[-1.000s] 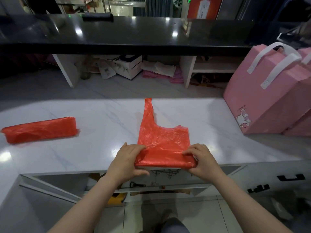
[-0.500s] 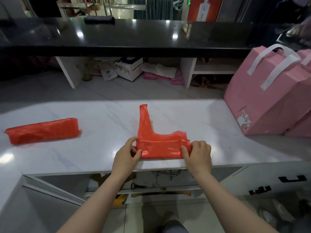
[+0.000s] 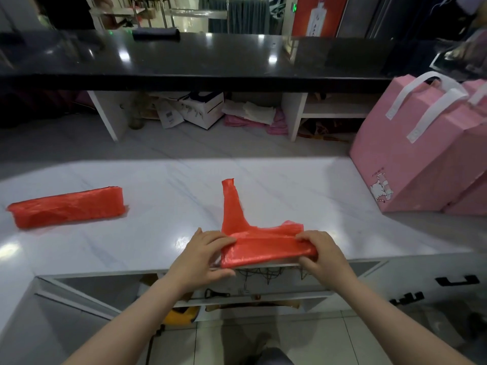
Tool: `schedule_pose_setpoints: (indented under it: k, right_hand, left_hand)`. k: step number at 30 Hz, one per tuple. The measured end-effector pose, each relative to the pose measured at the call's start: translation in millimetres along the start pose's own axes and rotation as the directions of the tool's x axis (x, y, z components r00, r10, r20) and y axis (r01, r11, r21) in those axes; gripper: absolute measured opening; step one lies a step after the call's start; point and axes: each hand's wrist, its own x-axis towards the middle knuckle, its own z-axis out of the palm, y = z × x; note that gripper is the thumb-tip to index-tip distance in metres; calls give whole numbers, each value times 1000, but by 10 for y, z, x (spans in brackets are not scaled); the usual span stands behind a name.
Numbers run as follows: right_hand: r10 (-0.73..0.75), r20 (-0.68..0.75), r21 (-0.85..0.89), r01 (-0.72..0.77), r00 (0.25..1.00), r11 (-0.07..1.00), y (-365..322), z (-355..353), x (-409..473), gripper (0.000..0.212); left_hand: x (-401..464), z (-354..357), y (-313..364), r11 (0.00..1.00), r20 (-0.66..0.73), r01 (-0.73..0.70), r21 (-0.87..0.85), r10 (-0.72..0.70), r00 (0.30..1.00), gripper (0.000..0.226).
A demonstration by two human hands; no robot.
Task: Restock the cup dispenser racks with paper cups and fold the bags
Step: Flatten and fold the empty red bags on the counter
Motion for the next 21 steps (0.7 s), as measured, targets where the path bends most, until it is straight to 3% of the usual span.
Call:
schedule_pose_setpoints:
  k: [3,5,10,11,13,16,19,21]
  right_hand:
    - [178,-132,141,-159,975,977,-65,58,89,18]
    - [232,-197,145,-206,952,968,-129,119,178,23]
    - [424,-237,63,-422,874,904,-253,221,376,30]
    - [413,-248,-10,-428,876,904,-259,251,394,35]
    - [343,-286,-125,-389,895,913,-258,303,401,44]
    - [141,-261,-157,-186,955,970,-198,299,330,43]
    - [-81,-6,-272,76,997,959,-79,226,200,62]
    - [-120,108,-300,148,987,942,-33,163,149,76]
  left_hand:
    - [29,43,4,989,-131,83,-125,-99,986,34]
    - [74,43,46,954,-185,192,-230,-237,954,14]
    - [154,60,135,896,-228,326,-303,-400,888,15]
    - [161,66,139,866,-218,355,-353,-445,868,32]
    - [162,90,127,865,-208,347,-363,-438,874,58]
    - [94,117,126,972,-278,217,-87,-233,932,51]
    - [38,138,78,983,-290,182,11,-171,942,40]
    - [5,113,52,987,-139,148,61,-139,980,51]
